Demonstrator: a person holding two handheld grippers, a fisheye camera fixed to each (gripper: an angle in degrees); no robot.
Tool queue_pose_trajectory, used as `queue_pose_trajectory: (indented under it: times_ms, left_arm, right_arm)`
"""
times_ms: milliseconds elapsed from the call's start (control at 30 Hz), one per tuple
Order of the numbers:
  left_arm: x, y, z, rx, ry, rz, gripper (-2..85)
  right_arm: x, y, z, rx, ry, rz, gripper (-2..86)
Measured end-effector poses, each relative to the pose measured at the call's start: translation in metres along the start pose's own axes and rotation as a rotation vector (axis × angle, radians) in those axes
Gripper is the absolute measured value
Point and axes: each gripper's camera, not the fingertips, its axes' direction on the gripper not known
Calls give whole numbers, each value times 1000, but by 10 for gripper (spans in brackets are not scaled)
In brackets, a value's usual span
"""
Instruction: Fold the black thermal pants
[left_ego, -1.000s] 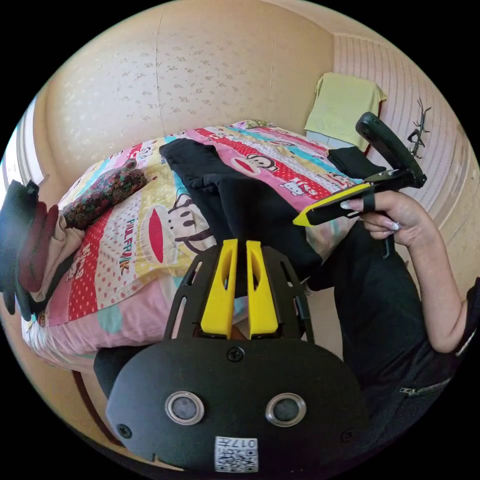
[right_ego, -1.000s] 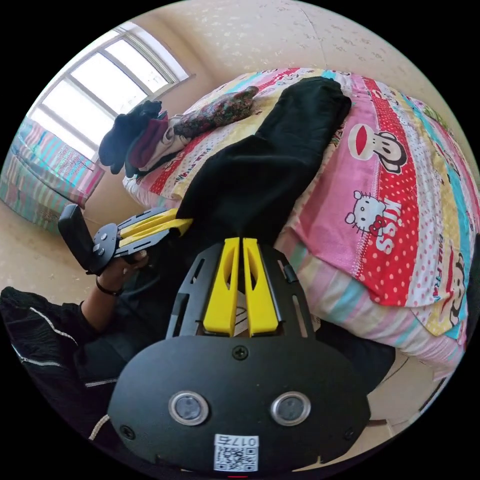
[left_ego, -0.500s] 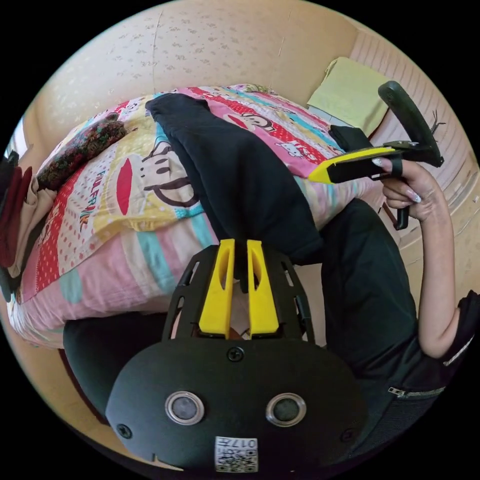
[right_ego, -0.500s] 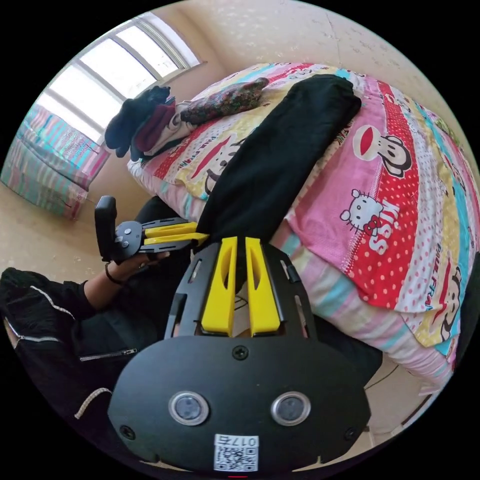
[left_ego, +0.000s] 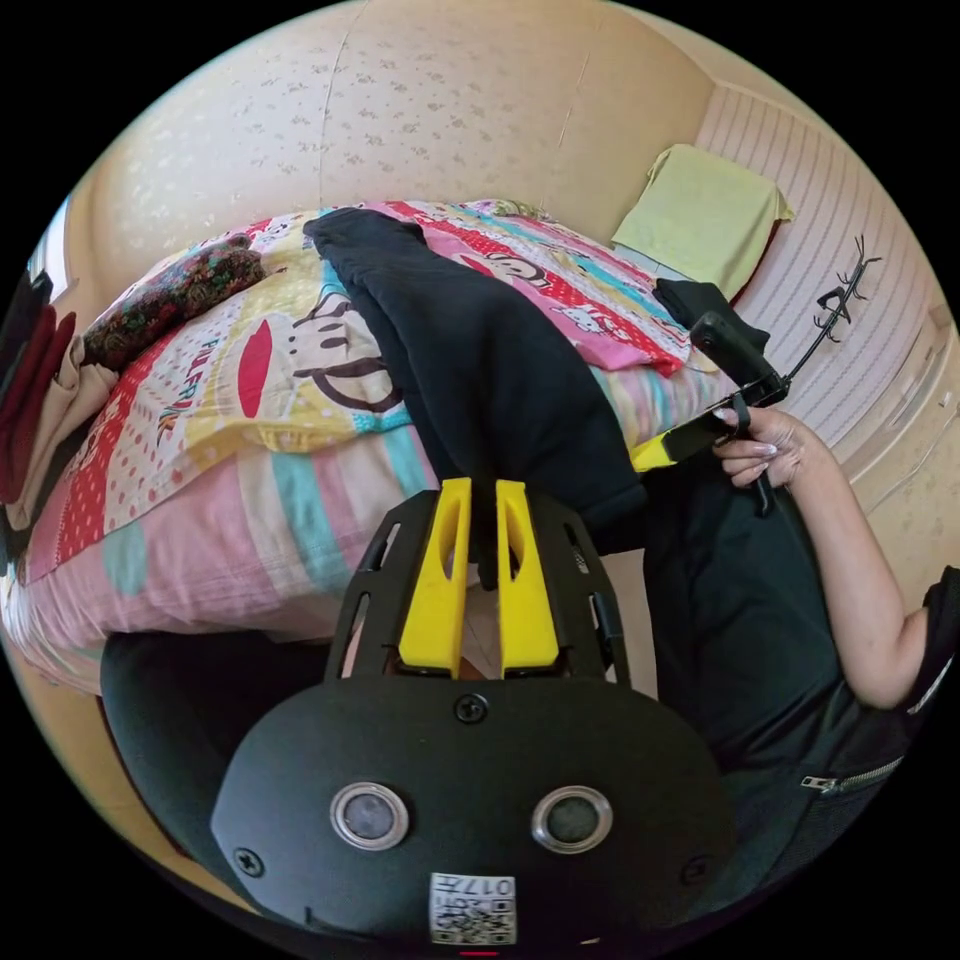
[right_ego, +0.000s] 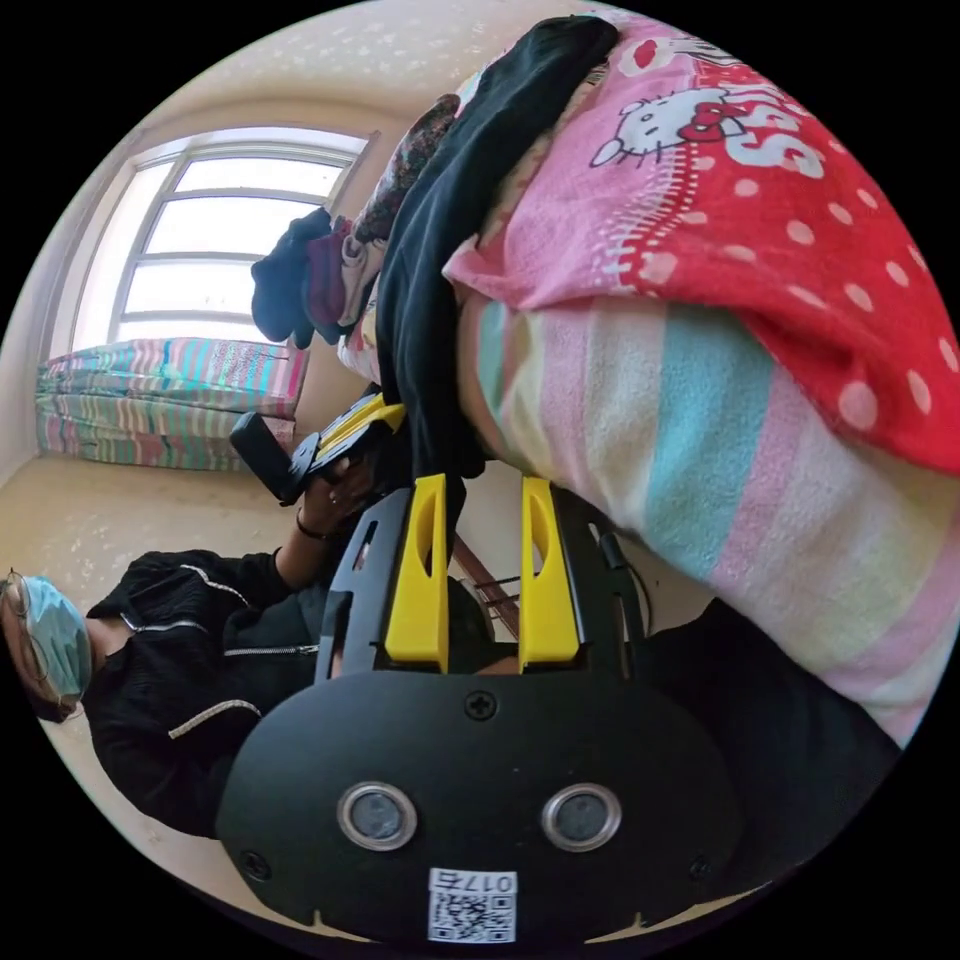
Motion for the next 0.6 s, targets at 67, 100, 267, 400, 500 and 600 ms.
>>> queue_pose_trajectory:
  times_ms: [67, 100, 267, 400, 500, 600]
  left_arm:
    - [-3, 1, -1, -2, 3, -10, 53]
    - [-4, 2, -2, -4, 3, -12, 53]
    - [-13, 6, -8, -6, 17, -30, 54]
    - [-24, 10, -12, 4, 59, -66, 54]
    - [-29, 11, -16, -5, 74, -66, 54]
    - [-36, 11, -24, -15, 106, -77, 54]
  right_arm:
    - [3, -5, -2, 25, -120, -42, 123]
    - [4, -7, -1, 23, -136, -45, 124]
    - [9, -23, 5, -21, -103, -29, 129]
    - [13, -30, 10, -14, -200, -36, 133]
    - [21, -35, 11, 10, -264, -27, 128]
    - [23, -36, 7, 40, -347, -35, 105]
